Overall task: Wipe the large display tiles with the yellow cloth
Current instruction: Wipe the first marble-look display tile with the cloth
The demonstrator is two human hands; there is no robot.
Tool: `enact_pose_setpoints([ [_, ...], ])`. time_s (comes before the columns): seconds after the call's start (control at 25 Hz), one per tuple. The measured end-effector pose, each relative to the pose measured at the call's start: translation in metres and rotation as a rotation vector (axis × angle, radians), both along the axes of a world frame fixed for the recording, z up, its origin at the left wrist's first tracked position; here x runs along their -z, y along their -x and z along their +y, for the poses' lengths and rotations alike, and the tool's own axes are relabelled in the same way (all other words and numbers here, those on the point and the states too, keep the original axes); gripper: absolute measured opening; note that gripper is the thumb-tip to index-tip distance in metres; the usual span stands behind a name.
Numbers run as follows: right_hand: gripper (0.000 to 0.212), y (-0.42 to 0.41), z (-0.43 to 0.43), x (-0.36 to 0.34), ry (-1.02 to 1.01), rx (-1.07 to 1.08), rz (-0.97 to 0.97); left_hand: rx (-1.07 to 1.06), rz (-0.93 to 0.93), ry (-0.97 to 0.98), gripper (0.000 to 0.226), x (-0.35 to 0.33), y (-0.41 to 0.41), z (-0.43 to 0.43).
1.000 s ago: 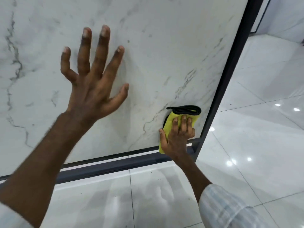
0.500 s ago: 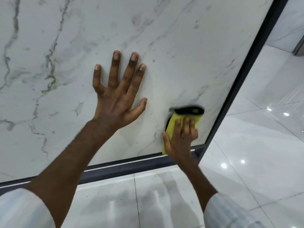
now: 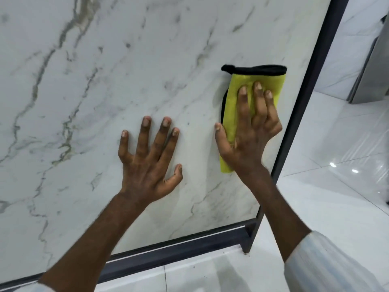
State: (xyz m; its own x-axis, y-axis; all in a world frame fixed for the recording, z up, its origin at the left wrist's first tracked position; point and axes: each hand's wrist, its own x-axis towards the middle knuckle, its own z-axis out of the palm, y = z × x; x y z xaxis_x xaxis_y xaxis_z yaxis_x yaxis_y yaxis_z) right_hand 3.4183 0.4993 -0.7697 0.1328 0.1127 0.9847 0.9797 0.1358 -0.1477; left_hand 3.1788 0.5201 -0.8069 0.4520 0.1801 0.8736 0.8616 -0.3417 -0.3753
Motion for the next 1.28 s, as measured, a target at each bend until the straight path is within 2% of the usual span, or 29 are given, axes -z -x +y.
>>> enact_pose_setpoints([
  [0.08, 0.074, -0.003, 0.000, 0.005, 0.011, 0.034, -0.025, 0.000, -0.002, -0.015, 0.084, 0.000, 0.000, 0.000],
  [0.24, 0.071, -0.001, -0.009, 0.114, 0.150, 0.051, -0.088, -0.008, 0.021, 0.005, 0.084, 0.001, 0.000, -0.001],
  [0.32, 0.076, -0.004, -0.014, 0.122, 0.188, 0.025, -0.085, 0.032, 0.010, 0.056, 0.081, -0.007, 0.001, -0.011],
  [0.4, 0.083, -0.007, -0.013, 0.082, 0.169, -0.017, -0.089, 0.132, 0.002, 0.058, 0.076, -0.041, -0.002, -0.026],
  [0.48, 0.085, -0.009, -0.008, 0.001, 0.090, -0.035, -0.104, 0.165, 0.001, -0.025, 0.074, -0.108, -0.008, -0.030],
  [0.6, 0.083, -0.011, 0.001, -0.140, -0.029, 0.022, -0.045, 0.050, -0.029, -0.144, 0.073, -0.222, -0.011, -0.009],
  [0.68, 0.082, -0.013, 0.002, -0.193, -0.063, 0.039, -0.004, -0.009, -0.009, -0.173, 0.071, -0.260, -0.012, 0.005],
  [0.76, 0.079, -0.015, 0.002, -0.192, -0.082, 0.043, -0.020, -0.041, 0.009, -0.189, 0.070, -0.260, -0.013, 0.014],
  [0.96, 0.076, -0.006, -0.004, -0.089, -0.007, 0.053, -0.089, -0.027, 0.013, -0.210, 0.070, -0.256, -0.013, 0.015],
  [1.04, 0.078, -0.007, -0.004, -0.129, -0.023, 0.022, -0.124, -0.012, 0.013, -0.215, 0.071, -0.256, -0.014, 0.014],
  [1.12, 0.080, -0.006, 0.000, -0.214, -0.069, 0.003, -0.142, -0.002, 0.021, -0.209, 0.071, -0.255, -0.014, 0.014],
  [1.2, 0.082, -0.003, 0.003, -0.299, -0.074, -0.018, -0.094, -0.006, 0.016, -0.201, 0.070, -0.256, -0.013, 0.013],
  [1.28, 0.082, 0.000, 0.005, -0.339, -0.083, -0.007, -0.060, 0.040, 0.021, -0.169, 0.070, -0.260, -0.013, 0.008],
])
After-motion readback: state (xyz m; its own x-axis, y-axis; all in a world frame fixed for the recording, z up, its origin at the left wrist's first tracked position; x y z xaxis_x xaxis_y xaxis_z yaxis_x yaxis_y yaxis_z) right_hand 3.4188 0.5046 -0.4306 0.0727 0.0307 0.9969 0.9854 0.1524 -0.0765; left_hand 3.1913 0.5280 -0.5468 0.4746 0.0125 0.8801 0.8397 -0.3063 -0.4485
